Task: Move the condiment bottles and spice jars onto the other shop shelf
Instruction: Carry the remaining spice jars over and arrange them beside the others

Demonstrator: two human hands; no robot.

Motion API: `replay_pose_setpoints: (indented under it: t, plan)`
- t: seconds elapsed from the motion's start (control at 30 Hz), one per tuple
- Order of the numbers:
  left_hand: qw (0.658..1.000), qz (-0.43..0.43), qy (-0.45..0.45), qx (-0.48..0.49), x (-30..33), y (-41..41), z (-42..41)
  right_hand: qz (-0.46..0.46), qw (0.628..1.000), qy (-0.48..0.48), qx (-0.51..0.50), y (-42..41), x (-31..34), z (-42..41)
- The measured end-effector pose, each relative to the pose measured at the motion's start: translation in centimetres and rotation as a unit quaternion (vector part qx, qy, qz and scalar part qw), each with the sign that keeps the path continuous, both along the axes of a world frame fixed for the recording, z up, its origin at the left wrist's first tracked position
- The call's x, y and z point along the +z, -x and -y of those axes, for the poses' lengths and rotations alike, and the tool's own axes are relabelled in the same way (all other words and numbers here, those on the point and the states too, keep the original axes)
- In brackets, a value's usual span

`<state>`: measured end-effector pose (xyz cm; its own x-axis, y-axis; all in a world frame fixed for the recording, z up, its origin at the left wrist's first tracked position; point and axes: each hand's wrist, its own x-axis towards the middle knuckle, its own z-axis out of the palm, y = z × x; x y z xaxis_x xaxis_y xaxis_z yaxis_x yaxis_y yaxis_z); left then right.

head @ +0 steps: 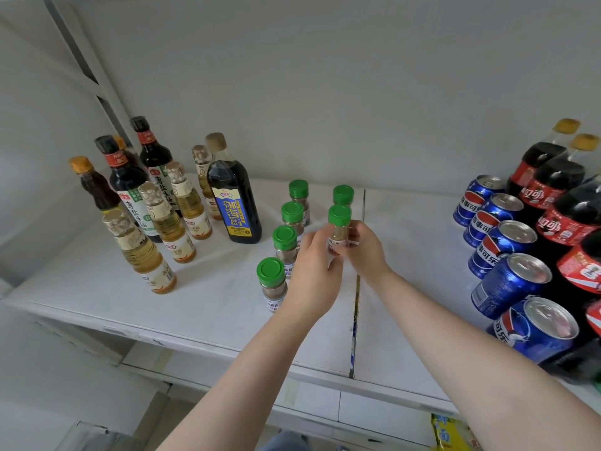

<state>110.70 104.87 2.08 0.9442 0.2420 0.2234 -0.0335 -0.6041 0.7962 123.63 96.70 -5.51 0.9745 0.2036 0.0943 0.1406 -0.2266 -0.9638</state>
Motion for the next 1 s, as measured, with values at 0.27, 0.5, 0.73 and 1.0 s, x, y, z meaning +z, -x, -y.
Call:
replay_pose_setpoints:
  t: [0.27,0.5,0.73,1.0]
  plan:
    - [1.000,-0.009,-0.002,-0.016,-0.3,0.8,0.2,-0.008,1.000,-0.021,0.010,0.7,0.2,0.0]
    - [1.000,-0.008,-0.003,-0.017,-0.5,0.7,0.0,-0.013,1.000,-0.017,0.008,0.8,0.4,0.0]
    - [1.000,-0.008,-0.005,-0.011,-0.4,0.4,-0.1,-0.012,1.000,0.011,-0.015,1.8,0.6,1.0]
    - [0.999,-0.025,-0.028,-0.001,-0.4,3.7,1.4,-0.041,0.997,0.055,-0.046,6.6,1.1,3.6]
